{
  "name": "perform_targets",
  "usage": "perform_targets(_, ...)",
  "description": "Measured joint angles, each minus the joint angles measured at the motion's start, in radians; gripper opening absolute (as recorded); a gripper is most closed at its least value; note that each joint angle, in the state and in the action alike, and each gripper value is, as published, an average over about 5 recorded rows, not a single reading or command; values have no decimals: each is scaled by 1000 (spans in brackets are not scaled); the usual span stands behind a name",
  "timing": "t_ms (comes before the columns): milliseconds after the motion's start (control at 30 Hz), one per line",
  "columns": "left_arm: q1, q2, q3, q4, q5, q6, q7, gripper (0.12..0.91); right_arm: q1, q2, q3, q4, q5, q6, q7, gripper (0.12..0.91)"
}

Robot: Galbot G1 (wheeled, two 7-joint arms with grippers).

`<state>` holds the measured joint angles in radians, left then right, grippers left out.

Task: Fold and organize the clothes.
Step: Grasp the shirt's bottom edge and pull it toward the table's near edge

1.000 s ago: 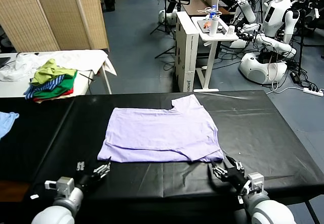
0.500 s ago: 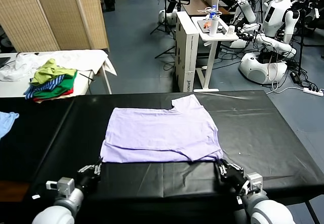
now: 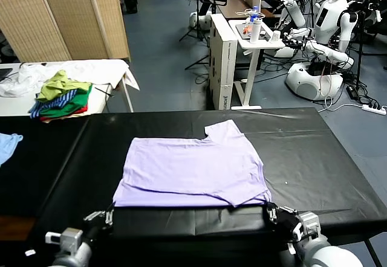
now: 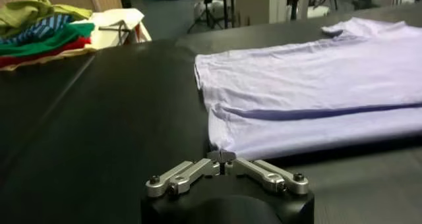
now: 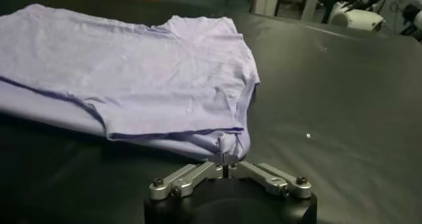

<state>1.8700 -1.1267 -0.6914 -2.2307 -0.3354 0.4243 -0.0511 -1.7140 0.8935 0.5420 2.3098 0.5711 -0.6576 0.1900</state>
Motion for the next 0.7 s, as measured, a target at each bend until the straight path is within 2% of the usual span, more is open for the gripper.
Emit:
perform_targets(67,13,-2,-4,-10,3,2,0,147,-8,0,3,9,0,-6,1,174)
perform_targets(133,24,-5,-8,-19,6,6,1,165,-18,-1,10,21,0,-18,2,258)
perform_targets(200,35,-11,-13,-30,8,14,-3,235,-32,-3,22,36,0,-31,2,388)
perform_targets(333,59,-29,-33,-60,8,43,-24,473,-71,-9,56,78,17,-46,3,634)
perform_targets(433,83,-44,-53,-89,6,63,-39,643,-87,-16,89,110,53,-29,3,807)
perform_targets(500,92,-49,-68,-109,-6,70,-50,752,-78,-22,106,121,83,-3,2,875)
perform_targets(567,88,-47,-80,-125,-32,75,-64,848,-50,-30,113,120,111,24,-1,897)
perform_targets(633,68,-39,-86,-135,-71,81,-79,892,-3,-40,107,102,133,44,-2,905)
perform_targets(700,30,-26,-84,-132,-118,84,-88,902,63,-50,89,65,160,51,0,906)
